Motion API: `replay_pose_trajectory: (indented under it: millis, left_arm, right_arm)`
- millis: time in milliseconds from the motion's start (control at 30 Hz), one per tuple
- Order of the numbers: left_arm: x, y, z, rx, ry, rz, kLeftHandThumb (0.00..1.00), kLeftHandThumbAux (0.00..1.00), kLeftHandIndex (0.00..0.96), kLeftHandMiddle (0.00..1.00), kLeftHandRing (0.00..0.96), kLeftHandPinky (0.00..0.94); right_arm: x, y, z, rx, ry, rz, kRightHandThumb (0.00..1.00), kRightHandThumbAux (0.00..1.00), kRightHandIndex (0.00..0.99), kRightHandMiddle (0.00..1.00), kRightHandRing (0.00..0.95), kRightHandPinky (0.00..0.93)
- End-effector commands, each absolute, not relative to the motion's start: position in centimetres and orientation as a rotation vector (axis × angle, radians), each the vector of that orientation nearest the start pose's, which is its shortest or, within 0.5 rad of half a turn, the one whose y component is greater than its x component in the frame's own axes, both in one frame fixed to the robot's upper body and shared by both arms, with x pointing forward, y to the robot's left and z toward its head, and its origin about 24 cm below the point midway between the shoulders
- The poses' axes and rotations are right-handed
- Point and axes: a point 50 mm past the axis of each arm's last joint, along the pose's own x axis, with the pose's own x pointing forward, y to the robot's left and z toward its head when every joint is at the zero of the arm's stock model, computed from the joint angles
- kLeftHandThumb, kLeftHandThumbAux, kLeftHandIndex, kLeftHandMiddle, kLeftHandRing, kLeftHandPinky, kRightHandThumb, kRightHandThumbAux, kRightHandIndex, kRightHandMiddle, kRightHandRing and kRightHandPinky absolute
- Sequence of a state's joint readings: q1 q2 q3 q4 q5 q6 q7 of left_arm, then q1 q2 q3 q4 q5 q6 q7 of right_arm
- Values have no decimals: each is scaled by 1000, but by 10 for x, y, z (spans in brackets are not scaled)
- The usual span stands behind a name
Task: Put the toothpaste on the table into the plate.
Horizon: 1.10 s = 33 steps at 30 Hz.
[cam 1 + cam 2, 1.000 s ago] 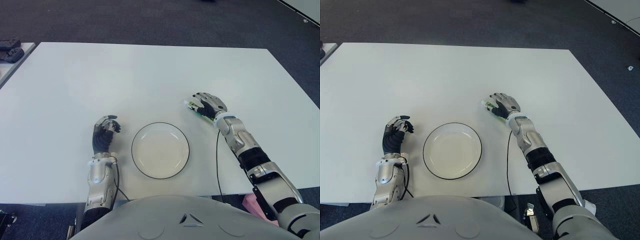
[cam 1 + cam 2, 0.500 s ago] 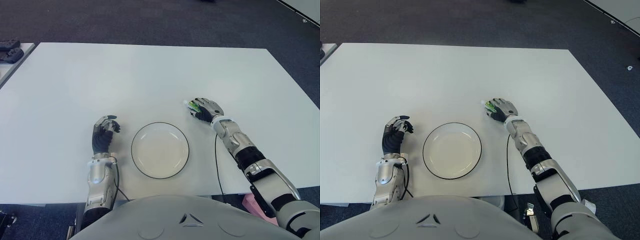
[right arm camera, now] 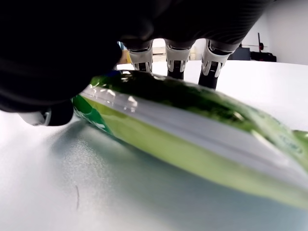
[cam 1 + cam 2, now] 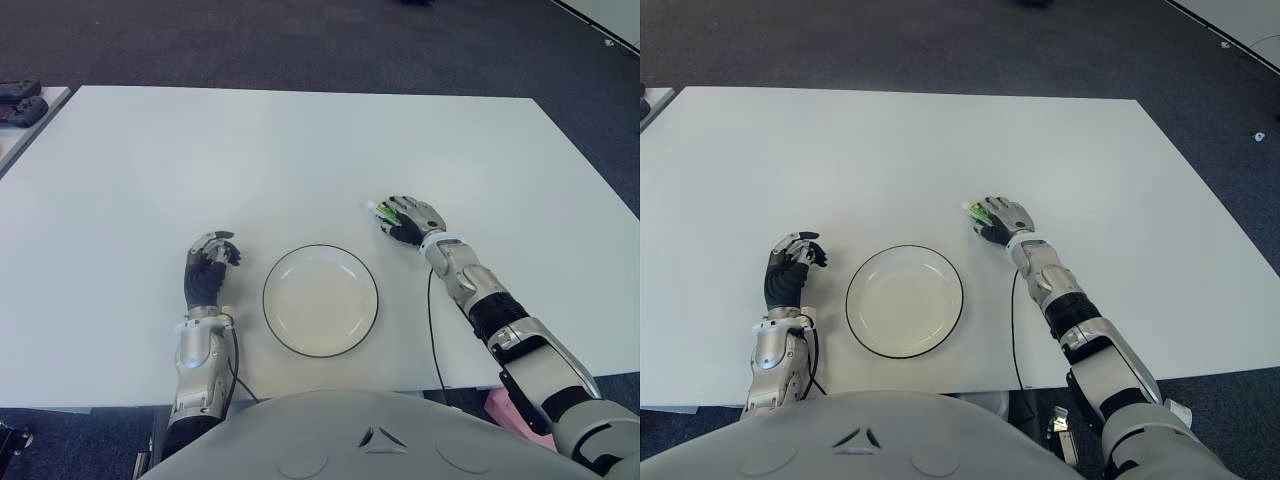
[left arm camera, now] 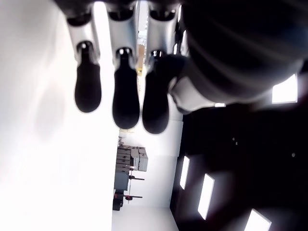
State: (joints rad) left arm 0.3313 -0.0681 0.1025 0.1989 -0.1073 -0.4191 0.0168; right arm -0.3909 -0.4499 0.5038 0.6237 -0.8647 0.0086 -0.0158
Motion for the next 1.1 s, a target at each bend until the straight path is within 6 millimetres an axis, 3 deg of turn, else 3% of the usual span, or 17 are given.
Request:
replay_pose_trajectory:
  millis: [33, 467, 600, 667, 800, 833, 867, 933, 1033, 1100]
  left_arm:
    - [140, 181, -54, -139, 242, 288, 701, 720, 434, 632, 627, 609]
    - [136, 182, -53, -133, 282, 356, 703, 720, 434, 622, 615, 603]
    - [136, 181, -52, -128, 277, 362, 705, 720, 435, 616, 613, 604]
    - [136, 181, -51, -126, 270, 358, 705, 720, 435, 617, 615, 607]
    - [136, 181, -50, -127, 255, 337, 705, 719, 435, 622, 620, 609]
    - [136, 181, -50, -128, 251, 330, 704, 720, 435, 624, 622, 609]
    - [136, 181, -50, -130, 250, 325, 704, 720, 435, 625, 623, 608]
    - [136, 182, -50, -132, 249, 322, 704, 720, 435, 629, 626, 611]
    - [136, 182, -50, -134, 251, 324, 703, 720, 434, 632, 628, 612]
    - [136, 182, -50, -138, 252, 324, 703, 720, 434, 631, 627, 608]
  right_arm:
    - [283, -184, -35, -1499, 293, 504, 646, 185, 0, 0, 0, 0]
    - [267, -182, -60, -1503, 332, 409, 634, 188, 0, 0, 0, 0]
    - [260, -182, -68, -1466, 316, 302, 640, 225, 0, 0, 0, 0]
    - [259, -182, -71, -1432, 305, 240, 659, 273, 0, 0, 0, 58]
    - [258, -181, -70, -1365, 268, 147, 724, 351, 44, 37, 122, 184]
    - [258, -181, -70, -1347, 259, 127, 761, 370, 132, 117, 182, 209]
    - [258, -181, -70, -1333, 253, 113, 774, 376, 164, 145, 203, 218]
    - [257, -182, -71, -1317, 246, 97, 825, 398, 256, 238, 340, 246]
    - [257, -182, -71, -1305, 235, 85, 912, 574, 372, 382, 439, 295]
    - [257, -182, -71, -1280, 217, 71, 929, 618, 402, 395, 472, 321]
